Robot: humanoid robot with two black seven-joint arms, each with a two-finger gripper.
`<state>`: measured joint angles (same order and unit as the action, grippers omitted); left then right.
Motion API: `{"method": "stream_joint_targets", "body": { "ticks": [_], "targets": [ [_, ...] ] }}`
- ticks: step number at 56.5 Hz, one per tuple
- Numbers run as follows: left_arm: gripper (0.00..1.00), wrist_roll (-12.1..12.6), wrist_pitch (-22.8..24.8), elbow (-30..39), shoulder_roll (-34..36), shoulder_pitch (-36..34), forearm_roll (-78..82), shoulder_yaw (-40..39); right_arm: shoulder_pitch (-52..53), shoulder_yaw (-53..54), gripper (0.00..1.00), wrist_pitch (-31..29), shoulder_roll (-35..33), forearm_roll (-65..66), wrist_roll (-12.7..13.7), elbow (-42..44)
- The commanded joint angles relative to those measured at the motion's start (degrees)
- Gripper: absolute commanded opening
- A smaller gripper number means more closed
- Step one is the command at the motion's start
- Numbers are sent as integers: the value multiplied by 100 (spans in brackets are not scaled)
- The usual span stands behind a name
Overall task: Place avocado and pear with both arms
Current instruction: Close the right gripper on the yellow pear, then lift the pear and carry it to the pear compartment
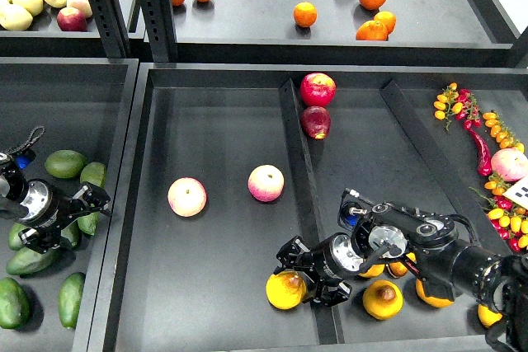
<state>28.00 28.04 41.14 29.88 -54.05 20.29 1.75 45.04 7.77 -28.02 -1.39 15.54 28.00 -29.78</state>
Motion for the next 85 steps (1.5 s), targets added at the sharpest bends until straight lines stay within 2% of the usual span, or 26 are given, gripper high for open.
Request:
{"method": "stream_joint_targets", "body": {
  "ticks": [1, 4, 7, 9, 38, 51, 68, 80, 85],
  "targets": [
    [98, 0, -4, -1, 0, 9, 1, 1, 5, 14, 46, 2, 16, 2, 0, 25],
    [98, 0, -4, -1, 0, 9, 1, 1, 14, 14, 35, 2, 16, -51, 0, 51],
    [98, 0, -4, -1, 0, 9, 1, 1, 5, 49, 33, 2, 16, -69, 0, 95],
    [98, 0, -4, -1, 0, 9, 1, 1, -4, 110, 28, 2, 16, -77, 0, 139],
    [98, 0, -4, -10, 0, 35, 1, 1, 57, 461, 9, 2, 7, -112, 0, 271],
    [98, 0, -4, -18, 0, 35, 1, -34, 567, 471, 5, 2, -221, -771, 0, 245],
    [98, 0, -4, -27, 0, 35, 1, -87, 1174, 357, 5, 2, -1187, -1343, 0, 61],
    [98, 0, -4, -27, -9, 35, 1, -96, 1253, 164, 5, 2, -2014, -1352, 0, -186],
    [98, 0, -4, -36, -44, 35, 1, -105, 1236, 23, 5, 2, -2129, -1361, 0, -194]
  ]
}}
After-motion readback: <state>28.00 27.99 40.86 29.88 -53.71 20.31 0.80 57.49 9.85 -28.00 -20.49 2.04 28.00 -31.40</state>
